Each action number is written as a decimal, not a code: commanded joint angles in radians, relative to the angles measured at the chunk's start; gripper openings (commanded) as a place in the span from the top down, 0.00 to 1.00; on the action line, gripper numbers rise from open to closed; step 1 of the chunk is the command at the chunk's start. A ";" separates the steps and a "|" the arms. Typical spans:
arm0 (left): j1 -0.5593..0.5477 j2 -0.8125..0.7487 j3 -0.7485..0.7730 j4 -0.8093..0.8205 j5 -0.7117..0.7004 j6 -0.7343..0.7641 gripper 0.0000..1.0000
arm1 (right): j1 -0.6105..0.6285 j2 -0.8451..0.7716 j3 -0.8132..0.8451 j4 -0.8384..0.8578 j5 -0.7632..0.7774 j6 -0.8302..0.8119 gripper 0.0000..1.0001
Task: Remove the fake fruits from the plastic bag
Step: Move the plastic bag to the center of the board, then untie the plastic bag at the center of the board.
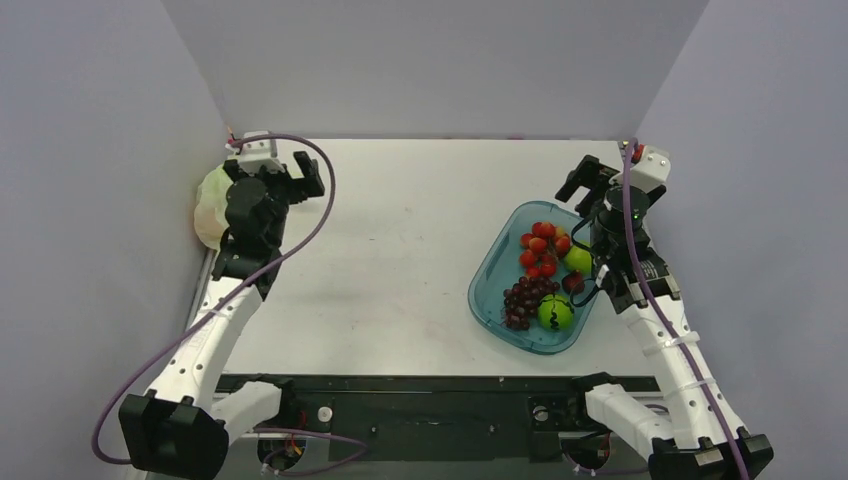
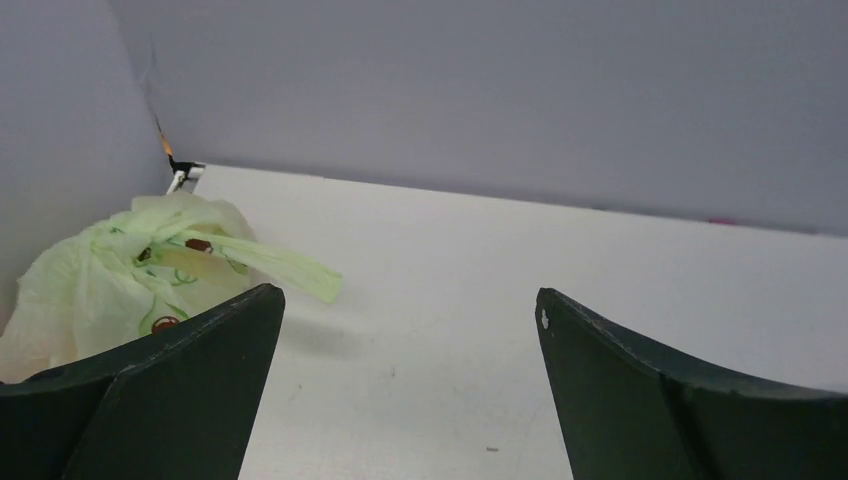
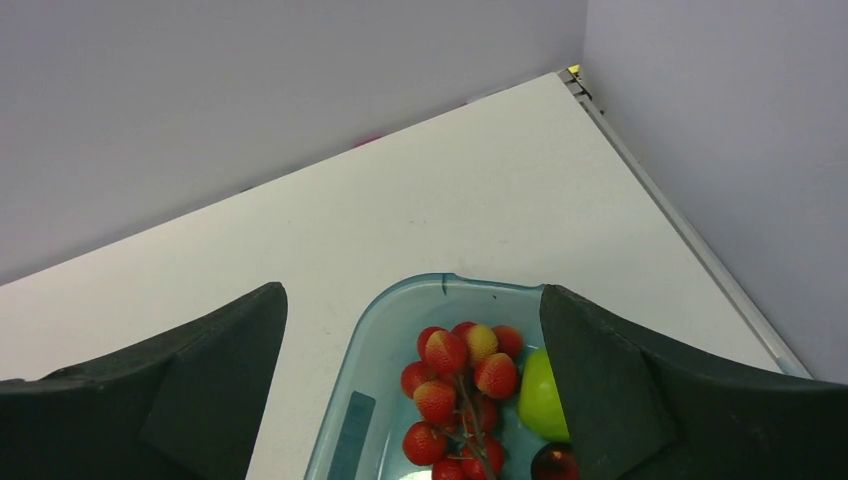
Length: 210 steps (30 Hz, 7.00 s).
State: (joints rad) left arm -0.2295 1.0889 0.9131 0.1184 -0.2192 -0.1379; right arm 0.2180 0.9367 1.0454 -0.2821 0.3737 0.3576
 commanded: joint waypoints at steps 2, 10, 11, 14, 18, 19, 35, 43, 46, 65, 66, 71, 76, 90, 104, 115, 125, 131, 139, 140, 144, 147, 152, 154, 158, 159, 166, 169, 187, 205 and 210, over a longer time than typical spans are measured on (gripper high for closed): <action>0.100 0.011 0.032 -0.030 0.051 -0.133 0.03 | 0.015 0.019 -0.030 0.091 -0.042 0.055 0.07; 0.182 0.035 0.025 -0.020 0.017 -0.119 0.03 | 0.016 0.077 -0.045 0.099 -0.097 0.075 0.07; 0.189 0.039 0.025 -0.019 0.009 -0.118 0.03 | 0.017 0.082 -0.045 0.099 -0.118 0.080 0.07; 0.252 0.067 0.027 -0.016 -0.012 -0.128 0.03 | 0.016 0.112 -0.034 0.085 -0.177 0.084 0.07; 0.356 0.126 0.038 -0.025 -0.013 -0.199 0.03 | 0.017 0.135 -0.022 0.071 -0.289 0.079 0.07; 0.370 0.137 0.040 -0.028 -0.009 -0.210 0.03 | 0.016 0.138 -0.025 0.074 -0.321 0.075 0.07; 0.492 0.434 0.096 0.028 0.078 -0.254 0.09 | 0.017 0.148 -0.095 0.157 -0.454 0.061 0.07; 0.519 0.550 0.152 0.008 0.175 -0.244 0.11 | 0.016 0.127 -0.119 0.194 -0.470 0.073 0.07; 0.517 0.548 0.155 -0.007 0.126 -0.215 0.11 | 0.017 0.126 -0.126 0.218 -0.491 0.083 0.07; 0.512 0.560 0.163 -0.075 -0.057 -0.221 0.14 | 0.016 0.196 -0.139 0.268 -0.529 0.125 0.07; 0.512 0.574 0.169 -0.089 -0.042 -0.227 0.15 | 0.016 0.199 -0.139 0.271 -0.535 0.126 0.07; 0.517 0.595 0.175 -0.093 -0.002 -0.241 0.31 | 0.017 0.196 -0.140 0.264 -0.510 0.127 0.07; 0.518 0.625 0.189 -0.114 0.037 -0.250 0.51 | 0.018 0.194 -0.140 0.257 -0.504 0.124 0.07; 0.486 0.683 0.246 -0.185 0.229 -0.225 0.98 | 0.016 0.207 -0.150 0.269 -0.505 0.127 0.07; 0.417 0.553 0.224 -0.205 0.321 -0.242 0.79 | 0.015 0.201 -0.140 0.250 -0.483 0.114 0.07; 0.420 0.533 0.277 -0.177 0.196 -0.313 0.51 | 0.020 0.211 -0.149 0.253 -0.486 0.124 0.08; 0.422 0.715 0.584 -0.334 0.014 -0.244 0.48 | 0.092 0.245 -0.082 0.163 -0.412 0.059 0.08; 0.419 0.821 0.712 -0.388 0.057 -0.150 0.43 | 0.096 0.267 -0.057 0.147 -0.437 0.055 0.08; 0.385 0.937 0.776 -0.450 0.214 -0.078 0.43 | 0.097 0.277 -0.037 0.129 -0.443 0.042 0.08; 0.382 0.935 0.767 -0.446 0.218 -0.079 0.45 | 0.098 0.279 -0.039 0.130 -0.444 0.043 0.08; 0.362 0.923 0.715 -0.455 0.269 -0.096 0.70 | 0.096 0.282 -0.043 0.144 -0.445 0.043 0.08; 0.337 0.892 0.646 -0.458 0.316 -0.121 0.93 | 0.095 0.280 -0.054 0.163 -0.458 0.047 0.08; 0.246 0.743 0.439 -0.395 0.363 -0.163 1.00 | 0.093 0.267 -0.068 0.183 -0.471 0.053 0.08; 0.182 0.671 0.348 -0.364 0.372 -0.182 1.00 | 0.094 0.262 -0.072 0.183 -0.472 0.053 0.08; 0.073 0.529 0.176 -0.313 0.370 -0.236 1.00 | 0.095 0.247 -0.079 0.185 -0.470 0.053 0.08; 0.052 0.509 0.149 -0.308 0.372 -0.254 1.00 | 0.095 0.242 -0.081 0.186 -0.473 0.053 0.08; -0.198 0.299 -0.075 -0.271 0.314 -0.332 1.00 | 0.104 0.232 -0.090 0.211 -0.522 0.053 0.08; -0.256 0.198 -0.136 -0.238 0.314 -0.374 1.00 | 0.118 0.232 -0.084 0.204 -0.543 0.034 0.08; -0.392 -0.078 -0.101 -0.429 0.193 -0.197 0.53 | 0.240 0.308 -0.048 0.170 -0.500 0.065 0.08; -0.434 0.184 -0.015 -0.545 0.257 -0.039 0.48 | 0.259 0.330 -0.170 0.267 -0.734 0.339 0.07; -0.488 0.241 -0.009 -0.631 0.176 -0.051 0.61 | 0.288 0.328 -0.199 0.308 -0.738 0.330 0.07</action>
State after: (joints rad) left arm -0.6842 1.3022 0.8631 -0.4355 -0.0040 -0.1825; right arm 0.4828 1.2587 0.8612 -0.0849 -0.3317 0.6666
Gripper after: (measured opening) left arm 0.455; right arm 0.925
